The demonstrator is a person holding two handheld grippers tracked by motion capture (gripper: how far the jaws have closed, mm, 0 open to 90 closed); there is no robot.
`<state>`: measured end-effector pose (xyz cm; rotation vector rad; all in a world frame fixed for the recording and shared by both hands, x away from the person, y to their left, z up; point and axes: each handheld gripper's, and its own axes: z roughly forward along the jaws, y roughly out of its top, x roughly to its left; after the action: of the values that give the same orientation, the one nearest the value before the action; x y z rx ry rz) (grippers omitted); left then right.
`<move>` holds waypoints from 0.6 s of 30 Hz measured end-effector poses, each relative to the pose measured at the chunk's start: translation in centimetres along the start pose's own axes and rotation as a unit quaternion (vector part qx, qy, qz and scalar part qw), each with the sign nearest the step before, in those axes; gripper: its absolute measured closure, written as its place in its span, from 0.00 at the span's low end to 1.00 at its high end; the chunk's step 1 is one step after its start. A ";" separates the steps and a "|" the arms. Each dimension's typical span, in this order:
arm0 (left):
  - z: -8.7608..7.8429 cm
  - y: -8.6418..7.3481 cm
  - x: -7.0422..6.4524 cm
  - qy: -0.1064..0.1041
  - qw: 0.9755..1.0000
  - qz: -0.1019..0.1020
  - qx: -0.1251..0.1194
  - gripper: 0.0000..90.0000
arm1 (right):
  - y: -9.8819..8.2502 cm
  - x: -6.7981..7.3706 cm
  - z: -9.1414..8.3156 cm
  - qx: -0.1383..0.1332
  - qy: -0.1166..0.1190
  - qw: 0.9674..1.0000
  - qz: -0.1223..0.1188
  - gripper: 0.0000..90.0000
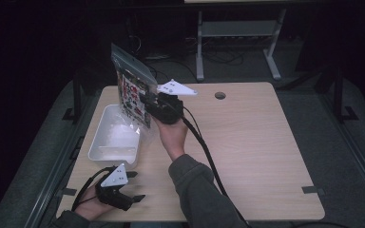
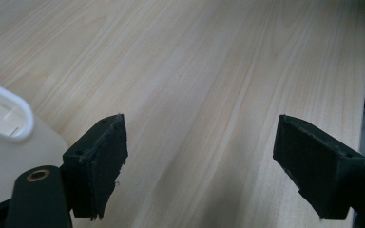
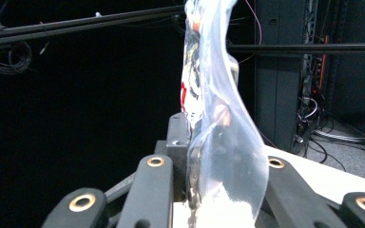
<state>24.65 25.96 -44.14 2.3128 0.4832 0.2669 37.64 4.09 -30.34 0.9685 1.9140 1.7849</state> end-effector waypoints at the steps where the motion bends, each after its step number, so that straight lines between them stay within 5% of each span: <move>1: -0.1 0.0 0.1 -0.002 1.000 -0.001 -0.002 0.20 | 0.1 0.3 0.7 0.000 -0.003 1.000 -0.002 0.83; 18: -0.1 0.0 0.0 -0.006 1.000 -0.004 -0.008 0.20 | -1.6 1.9 6.0 0.001 -0.030 1.000 -0.008 0.83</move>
<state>24.55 26.05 -44.06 2.2954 0.4814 0.2518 39.92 9.75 -32.41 0.9929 1.8824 1.7258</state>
